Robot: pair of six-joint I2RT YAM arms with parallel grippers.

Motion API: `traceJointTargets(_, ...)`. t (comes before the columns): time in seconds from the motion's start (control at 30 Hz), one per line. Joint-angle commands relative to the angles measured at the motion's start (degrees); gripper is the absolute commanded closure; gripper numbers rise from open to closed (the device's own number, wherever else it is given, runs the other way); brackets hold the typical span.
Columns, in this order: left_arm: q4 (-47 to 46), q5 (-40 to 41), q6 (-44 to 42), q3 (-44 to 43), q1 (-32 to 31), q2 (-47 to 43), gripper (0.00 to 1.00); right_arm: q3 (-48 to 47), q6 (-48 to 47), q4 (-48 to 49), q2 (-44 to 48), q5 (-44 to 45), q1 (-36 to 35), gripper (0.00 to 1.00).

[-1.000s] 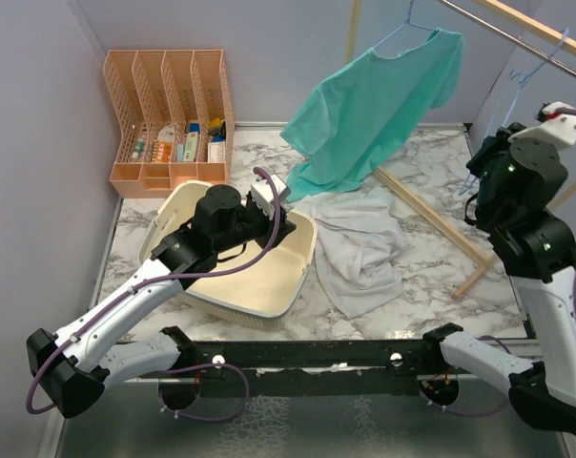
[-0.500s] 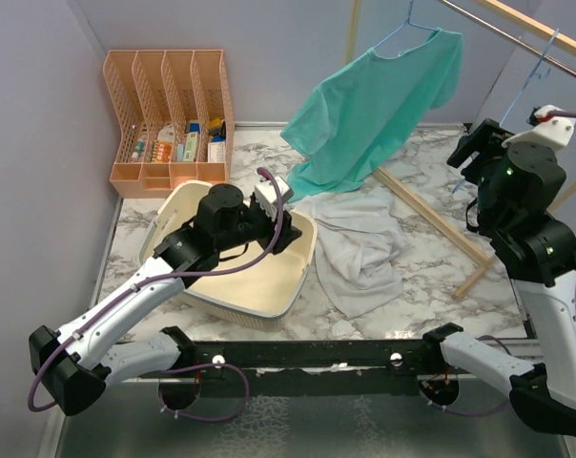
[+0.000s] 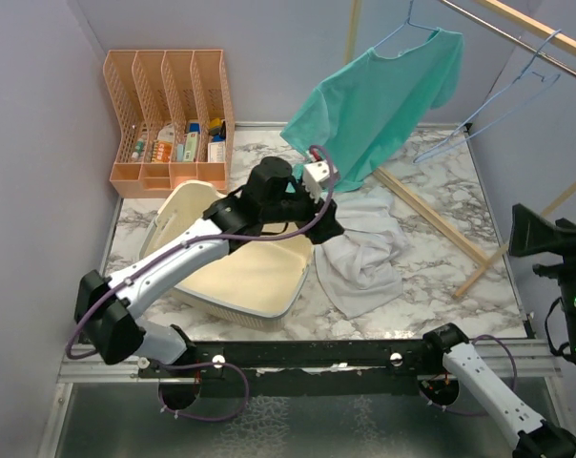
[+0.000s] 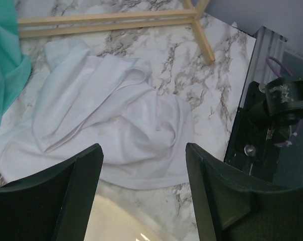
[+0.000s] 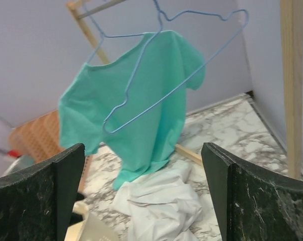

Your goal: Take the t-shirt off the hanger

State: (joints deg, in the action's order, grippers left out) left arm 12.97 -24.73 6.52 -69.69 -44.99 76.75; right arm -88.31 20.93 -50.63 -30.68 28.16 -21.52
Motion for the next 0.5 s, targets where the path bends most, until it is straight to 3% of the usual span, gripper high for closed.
traceJointTargets(0.0, 1.6, 0.7, 0.3, -8.3, -5.6, 9.3, 0.3, 4.0, -1.1, -1.4, 6.9, -12.6, 0.1, 0.0)
traceJointTargets(0.23, 6.5, 7.7, -1.4, -18.2, -11.0, 27.3, 0.26, 6.3, -3.2, -1.2, 10.1, -18.9, 0.1, 0.0)
traceJointTargets(0.47, 6.7, 13.6, -0.5, -24.2, -12.3, 37.7, 0.21, 8.6, -3.7, 1.0, 12.0, -21.5, 0.1, 0.0)
